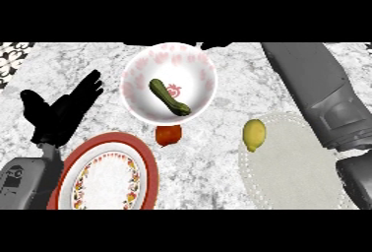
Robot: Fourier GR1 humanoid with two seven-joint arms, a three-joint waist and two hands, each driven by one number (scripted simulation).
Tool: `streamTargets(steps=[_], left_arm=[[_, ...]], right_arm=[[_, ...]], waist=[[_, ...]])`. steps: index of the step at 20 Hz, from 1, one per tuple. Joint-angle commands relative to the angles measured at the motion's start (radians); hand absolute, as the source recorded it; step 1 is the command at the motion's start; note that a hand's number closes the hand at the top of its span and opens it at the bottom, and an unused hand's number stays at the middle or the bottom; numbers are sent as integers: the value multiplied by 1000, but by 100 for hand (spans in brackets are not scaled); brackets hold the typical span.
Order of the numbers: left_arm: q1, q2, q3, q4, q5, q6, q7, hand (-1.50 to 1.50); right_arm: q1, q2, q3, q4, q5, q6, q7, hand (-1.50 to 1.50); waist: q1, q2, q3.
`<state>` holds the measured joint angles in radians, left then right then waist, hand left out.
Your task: Pick the squash from the placemat and place it in the bowl
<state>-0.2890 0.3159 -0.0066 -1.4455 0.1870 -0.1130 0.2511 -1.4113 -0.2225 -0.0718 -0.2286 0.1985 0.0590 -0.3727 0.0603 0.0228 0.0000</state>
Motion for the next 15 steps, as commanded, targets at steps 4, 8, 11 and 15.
streamTargets(steps=[4,8,11,15], left_arm=[[78,17,27,-36,4,-5,0,0],[16,0,37,-36,0,43,74,0],[68,13,44,-52,5,13,32,0],[93,52,93,-13,36,-43,-15,0]], right_arm=[[75,-162,-41,-54,-56,311,-172,-150],[127,-204,-64,-94,-108,524,-210,-150],[191,-266,-101,-94,-166,694,-231,-150],[338,-314,-77,-220,-174,754,-294,150]], waist=[[-39,-19,1],[-70,-27,1],[-74,-30,1],[-85,-31,0]])
